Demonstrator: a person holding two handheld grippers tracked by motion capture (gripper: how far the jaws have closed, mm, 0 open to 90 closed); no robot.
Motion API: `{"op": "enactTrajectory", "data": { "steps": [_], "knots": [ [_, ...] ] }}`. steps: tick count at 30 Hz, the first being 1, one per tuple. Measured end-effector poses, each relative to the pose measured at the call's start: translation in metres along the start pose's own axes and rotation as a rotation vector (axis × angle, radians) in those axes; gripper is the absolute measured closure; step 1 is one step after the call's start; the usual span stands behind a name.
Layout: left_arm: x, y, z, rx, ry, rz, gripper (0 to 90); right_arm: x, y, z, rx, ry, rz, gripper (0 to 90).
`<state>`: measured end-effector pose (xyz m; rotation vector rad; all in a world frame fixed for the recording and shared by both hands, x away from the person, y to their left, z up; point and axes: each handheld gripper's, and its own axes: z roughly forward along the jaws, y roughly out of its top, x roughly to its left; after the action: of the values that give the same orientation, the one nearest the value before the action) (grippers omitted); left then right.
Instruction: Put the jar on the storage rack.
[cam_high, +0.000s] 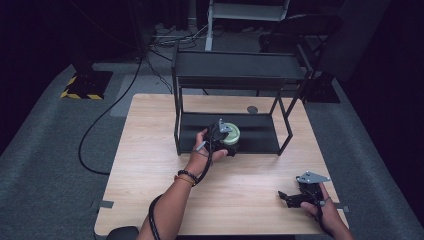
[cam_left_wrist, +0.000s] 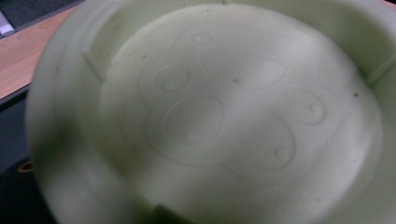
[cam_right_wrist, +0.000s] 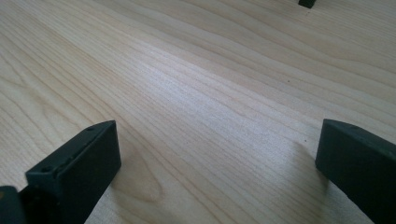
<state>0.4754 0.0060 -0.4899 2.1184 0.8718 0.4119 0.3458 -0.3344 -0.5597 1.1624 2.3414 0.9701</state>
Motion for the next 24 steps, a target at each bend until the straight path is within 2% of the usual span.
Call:
{"op": "enactTrajectory", "data": {
  "steps": [11, 24],
  "knots": [
    [-0.003, 0.004, 0.010, 0.005, -0.008, -0.010, 11.4, 0.000, 0.000, 0.000, 0.002, 0.001, 0.000, 0.0],
    [-0.002, 0.013, 0.021, 0.011, 0.012, -0.012, 11.4, 0.000, 0.000, 0.000, 0.002, 0.001, 0.000, 0.0]
  ]
}}
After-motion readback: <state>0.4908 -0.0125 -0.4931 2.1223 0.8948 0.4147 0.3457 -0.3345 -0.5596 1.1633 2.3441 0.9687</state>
